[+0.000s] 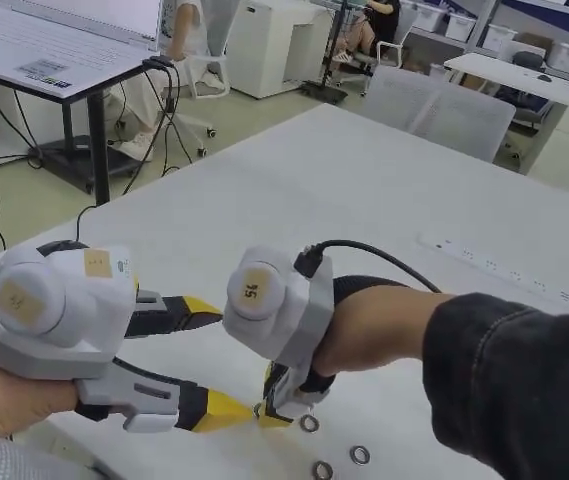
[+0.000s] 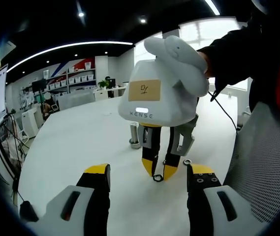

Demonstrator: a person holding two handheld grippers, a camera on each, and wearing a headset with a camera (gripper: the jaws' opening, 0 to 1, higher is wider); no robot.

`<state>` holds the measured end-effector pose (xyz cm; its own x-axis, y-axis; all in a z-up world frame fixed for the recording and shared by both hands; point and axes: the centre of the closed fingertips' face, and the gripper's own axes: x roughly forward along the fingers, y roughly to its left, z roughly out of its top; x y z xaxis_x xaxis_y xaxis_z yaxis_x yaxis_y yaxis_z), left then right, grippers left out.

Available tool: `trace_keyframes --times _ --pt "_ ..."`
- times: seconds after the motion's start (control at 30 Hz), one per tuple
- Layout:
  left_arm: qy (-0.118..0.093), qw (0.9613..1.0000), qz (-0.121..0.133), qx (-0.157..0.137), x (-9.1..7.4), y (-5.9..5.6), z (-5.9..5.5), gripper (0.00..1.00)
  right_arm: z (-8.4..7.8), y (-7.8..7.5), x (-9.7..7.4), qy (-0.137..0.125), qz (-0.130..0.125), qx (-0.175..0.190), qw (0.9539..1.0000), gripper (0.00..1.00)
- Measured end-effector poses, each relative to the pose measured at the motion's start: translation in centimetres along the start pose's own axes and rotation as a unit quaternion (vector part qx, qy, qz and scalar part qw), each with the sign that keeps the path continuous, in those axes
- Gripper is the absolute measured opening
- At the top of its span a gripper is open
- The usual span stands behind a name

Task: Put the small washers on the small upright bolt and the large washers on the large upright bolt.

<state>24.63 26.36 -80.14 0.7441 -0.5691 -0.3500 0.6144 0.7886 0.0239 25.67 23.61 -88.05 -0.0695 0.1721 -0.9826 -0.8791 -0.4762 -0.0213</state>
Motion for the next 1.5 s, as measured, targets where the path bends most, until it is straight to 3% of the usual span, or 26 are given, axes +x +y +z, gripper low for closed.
trace_keyframes --times 0.6,0.93,1.33,1.5 --pt "0.001 1.0000 -0.002 -0.002 0.3 0.0 0.0 0.62 -0.2 -0.1 -0.1 0.002 -0.001 0.001 1.0000 0.14" --pt "0.005 1.0000 -0.007 0.002 0.6 -0.1 0.1 0.62 -1.2 -0.4 -1.0 0.003 -0.004 0.013 0.9999 0.14" --pt "0.004 0.9997 -0.021 0.008 0.9 -0.5 0.5 0.62 -2.6 -0.7 -3.6 -0.004 -0.017 0.039 0.9991 0.14" --pt "0.004 0.9994 -0.033 0.010 1.0 -0.9 0.6 0.61 -4.0 -0.8 -4.9 0.000 -0.026 0.052 0.9983 0.14"
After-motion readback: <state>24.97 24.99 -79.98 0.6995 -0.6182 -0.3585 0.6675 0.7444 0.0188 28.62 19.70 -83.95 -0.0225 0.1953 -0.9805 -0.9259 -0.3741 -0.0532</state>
